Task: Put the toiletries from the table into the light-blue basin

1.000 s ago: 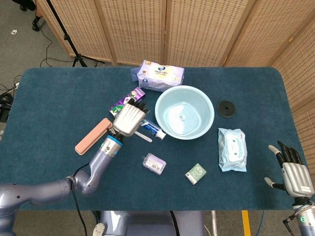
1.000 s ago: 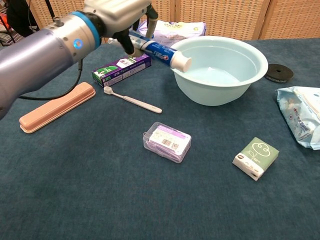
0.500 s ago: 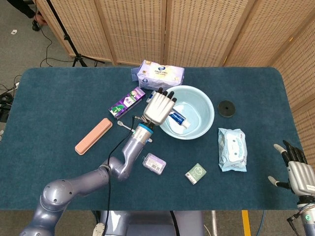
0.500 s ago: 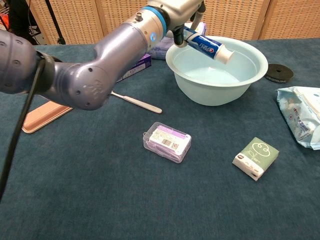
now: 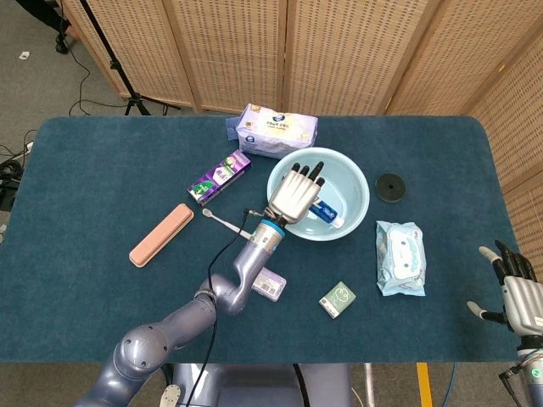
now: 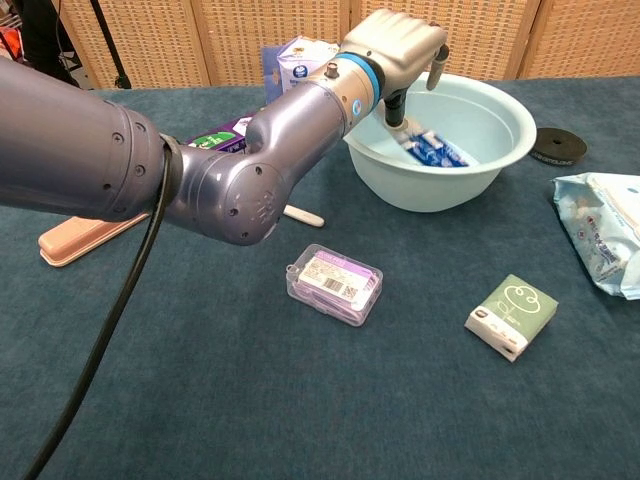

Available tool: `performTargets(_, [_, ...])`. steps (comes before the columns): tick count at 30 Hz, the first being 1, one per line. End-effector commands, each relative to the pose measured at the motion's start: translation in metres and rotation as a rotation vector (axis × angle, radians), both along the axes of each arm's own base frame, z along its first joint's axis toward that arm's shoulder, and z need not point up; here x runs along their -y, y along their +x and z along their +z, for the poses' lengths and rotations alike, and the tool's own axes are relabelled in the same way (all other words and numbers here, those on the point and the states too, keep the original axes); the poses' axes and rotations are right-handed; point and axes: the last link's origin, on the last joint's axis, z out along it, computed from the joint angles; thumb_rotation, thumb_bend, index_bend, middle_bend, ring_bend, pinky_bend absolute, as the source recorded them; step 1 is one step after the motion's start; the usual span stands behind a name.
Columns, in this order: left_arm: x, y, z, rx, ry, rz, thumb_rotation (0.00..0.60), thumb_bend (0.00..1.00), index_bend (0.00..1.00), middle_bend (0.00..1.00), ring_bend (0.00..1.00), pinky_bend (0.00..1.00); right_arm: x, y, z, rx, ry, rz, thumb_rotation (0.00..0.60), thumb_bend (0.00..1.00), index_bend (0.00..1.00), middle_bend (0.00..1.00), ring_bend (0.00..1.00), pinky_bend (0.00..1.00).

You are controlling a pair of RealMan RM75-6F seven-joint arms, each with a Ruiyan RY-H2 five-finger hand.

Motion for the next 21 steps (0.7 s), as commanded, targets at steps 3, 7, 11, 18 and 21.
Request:
performTargets(3, [-0.003,-0.002,0.000,-0.002,-0.028,0.022,0.600,0.18,0.14,0.00,0.00,0.02,0.000,0.001,-0.001,-0.002,0.002,0.003,0.600,0.20,0.12,0.00,0.00,0.00])
performTargets(7, [-0.003,-0.004,0.002,0.018,-0.047,0.038,0.600,0.17,0.14,0.00,0.00,0.00,-0.001,0.001,-0.001,-0.003,0.002,0.005,0.600,0.20,0.12,0.00,0.00,0.00])
performTargets(11, [-0.001,-0.008,0.007,0.053,-0.108,0.065,0.600,0.17,0.14,0.00,0.00,0.00,-0.001,0.001,-0.002,-0.004,0.009,0.006,0.600,0.20,0.12,0.00,0.00,0.00])
performTargets(18, [0.009,-0.016,0.039,0.072,-0.270,0.158,0.600,0.18,0.14,0.00,0.00,0.00,-0.001,0.004,-0.004,-0.011,0.022,0.011,0.600,0.20,0.12,0.00,0.00,0.00])
performTargets(21, [0.024,-0.022,0.057,0.048,-0.308,0.167,0.600,0.19,0.14,0.00,0.00,0.00,-0.002,0.005,-0.005,-0.014,0.023,0.016,0.600,0.20,0.12,0.00,0.00,0.00])
